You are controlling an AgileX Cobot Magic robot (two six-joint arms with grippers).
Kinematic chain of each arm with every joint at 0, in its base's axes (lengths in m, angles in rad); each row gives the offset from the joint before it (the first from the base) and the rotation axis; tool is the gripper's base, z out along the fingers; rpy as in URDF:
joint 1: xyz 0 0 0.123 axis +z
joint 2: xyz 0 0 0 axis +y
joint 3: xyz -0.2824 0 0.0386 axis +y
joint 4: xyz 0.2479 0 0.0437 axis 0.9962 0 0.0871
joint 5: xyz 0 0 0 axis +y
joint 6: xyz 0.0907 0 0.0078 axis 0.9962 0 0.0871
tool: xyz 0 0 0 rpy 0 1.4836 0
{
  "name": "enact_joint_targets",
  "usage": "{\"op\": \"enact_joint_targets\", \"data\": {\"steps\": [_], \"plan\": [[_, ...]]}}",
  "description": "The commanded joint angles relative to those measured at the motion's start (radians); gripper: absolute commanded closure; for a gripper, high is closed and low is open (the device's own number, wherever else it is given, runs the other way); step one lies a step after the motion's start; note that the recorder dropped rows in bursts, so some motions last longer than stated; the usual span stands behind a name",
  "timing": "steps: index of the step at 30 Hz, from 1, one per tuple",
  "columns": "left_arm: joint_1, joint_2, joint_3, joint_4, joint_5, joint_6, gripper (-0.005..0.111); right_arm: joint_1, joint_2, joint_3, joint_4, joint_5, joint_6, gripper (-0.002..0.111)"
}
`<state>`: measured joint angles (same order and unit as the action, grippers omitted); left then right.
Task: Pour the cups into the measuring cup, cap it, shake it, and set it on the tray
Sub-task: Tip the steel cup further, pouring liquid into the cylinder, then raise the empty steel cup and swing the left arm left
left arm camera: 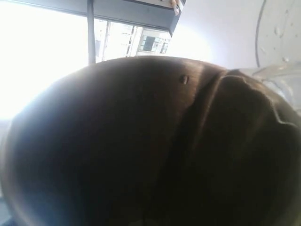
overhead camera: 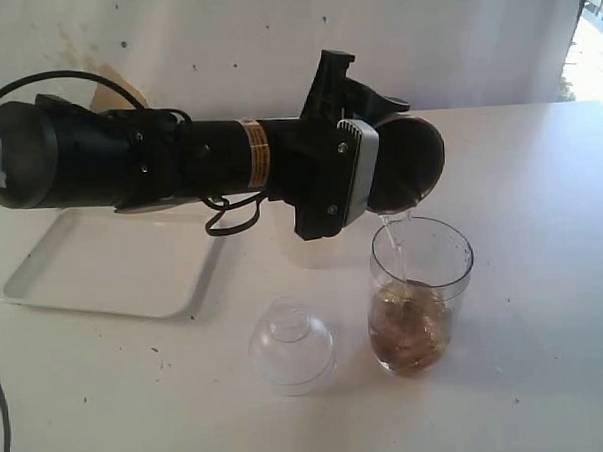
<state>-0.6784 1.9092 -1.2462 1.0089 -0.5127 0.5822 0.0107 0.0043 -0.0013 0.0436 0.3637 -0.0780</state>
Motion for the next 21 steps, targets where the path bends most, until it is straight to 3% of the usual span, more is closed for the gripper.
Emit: {"op": "enact_joint_targets", "data": {"steps": [1, 6, 12, 21], "plan": [[-0.003, -0.013, -0.013, -0.037, -0.016, 0.000, 0.107, 0.000, -0.004, 0.001, -0.002, -0.013, 0.003, 0.108], [-0.003, -0.013, -0.013, -0.070, -0.027, -0.015, 0.107, 0.000, -0.004, 0.001, -0.002, -0.013, 0.003, 0.108], [-0.003, -0.013, -0.013, -0.164, -0.144, -0.147, 0.107, 0.000, -0.004, 0.001, -0.002, -0.013, 0.003, 0.108], [-0.003, -0.013, -0.013, -0.308, -0.220, -0.591, 0.107, 0.000, -0.004, 0.001, -0.002, -0.013, 0.003, 0.108]]}}
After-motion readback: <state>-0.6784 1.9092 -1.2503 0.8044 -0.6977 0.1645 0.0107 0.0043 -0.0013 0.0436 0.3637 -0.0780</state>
